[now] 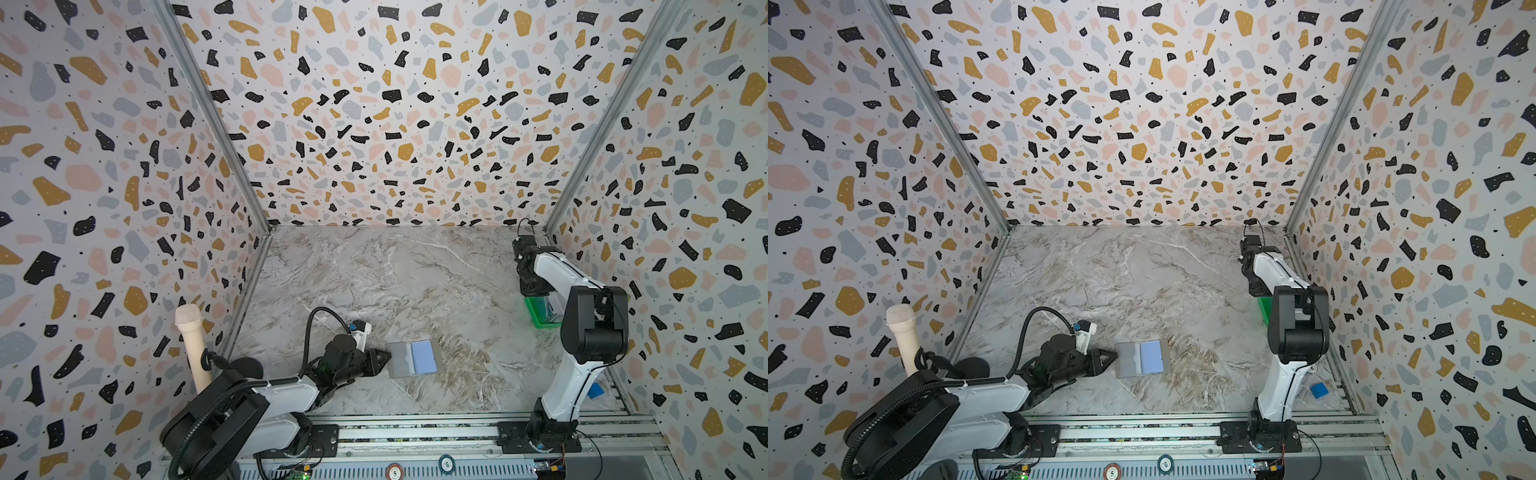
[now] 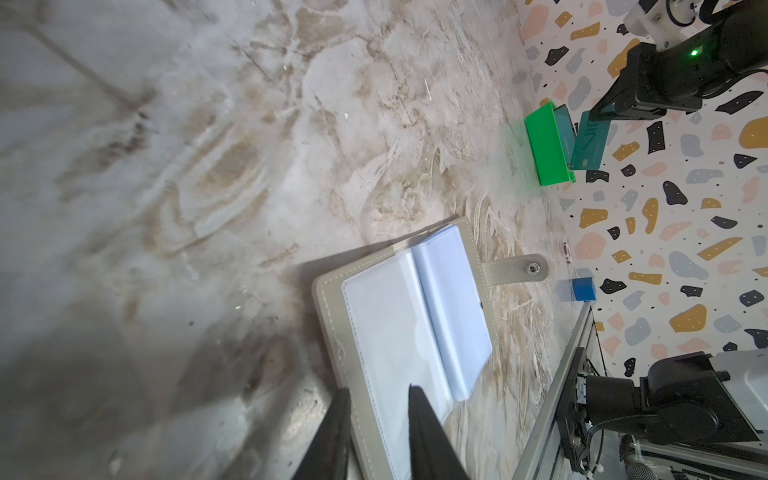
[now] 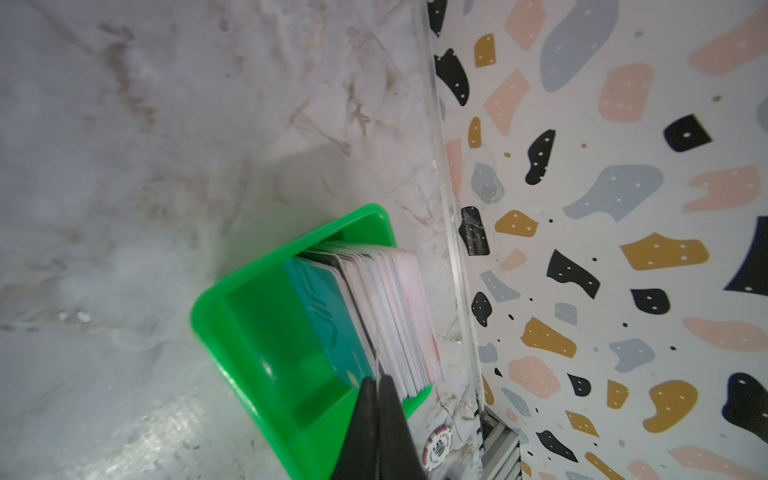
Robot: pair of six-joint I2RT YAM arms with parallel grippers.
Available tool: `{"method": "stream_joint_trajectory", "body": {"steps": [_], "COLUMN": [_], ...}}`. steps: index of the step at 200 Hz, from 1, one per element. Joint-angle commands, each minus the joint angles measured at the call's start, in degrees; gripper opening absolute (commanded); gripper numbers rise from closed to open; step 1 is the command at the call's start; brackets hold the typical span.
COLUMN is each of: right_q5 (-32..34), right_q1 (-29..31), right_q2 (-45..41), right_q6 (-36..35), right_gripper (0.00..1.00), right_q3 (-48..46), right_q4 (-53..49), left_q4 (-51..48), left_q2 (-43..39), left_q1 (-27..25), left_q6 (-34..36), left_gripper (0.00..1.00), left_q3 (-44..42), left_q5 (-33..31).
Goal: Put the credit cards into the card holder
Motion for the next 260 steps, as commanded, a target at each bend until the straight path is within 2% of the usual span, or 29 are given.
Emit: {"method": "stream_joint_trajectory", "body": {"steps": [1,25,68,97,139,158,211,260], "right_q5": [0.5,-2.34,-0.99,4.17,5.09,-1.35,-30.42,-54.95], "right_q1": [-2.44,-2.93,-0.88,4.03,14.59,21.47,38.64,43.12], "right_q2": [-2.84,-2.87,-2.75,-7.0,-11.0,-13.55,-21.27,-28.59], "right_q6": [0.46,-0.13,0.25,0.27,-0.04,-1.72,-7.08,-3.7], "right_gripper": [0.0,0.0,0.0,0.0,0.0,0.0,0.0,0.0], "right_q3": [1.62,0.46,1.7,3.89,8.49,7.7,-1.8,-13.26], "right_q4": [-1.2,0.16,-0.38,0.75,0.29,2.92,14.02,24.8], "left_q4": [1.66,1.26,1.17,0.93,-0.05,0.47,6.88,15.29], "left_q2": [-0.78,-1.05,-1.13,-1.81,-5.64,-8.27,-14.92,-14.12], "left_q1": [0.49,0.68,0.85,0.85,0.94,0.94,1.03,1.03], "left_q6": [0.68,0.93,0.84,0.37,-0.86,-1.16,-3.98,-7.92], "left_gripper": [0.27,0.27,0.27,0.27,0.28,0.31,0.42,0.48], "left_q3": [-0.67,-0.69,-0.72,-0.03,2.21,3.21,4.59,4.47], "left_q5": [0.69,0.73,0.99,1.21,1.49,2.34,6.85,9.57]}}
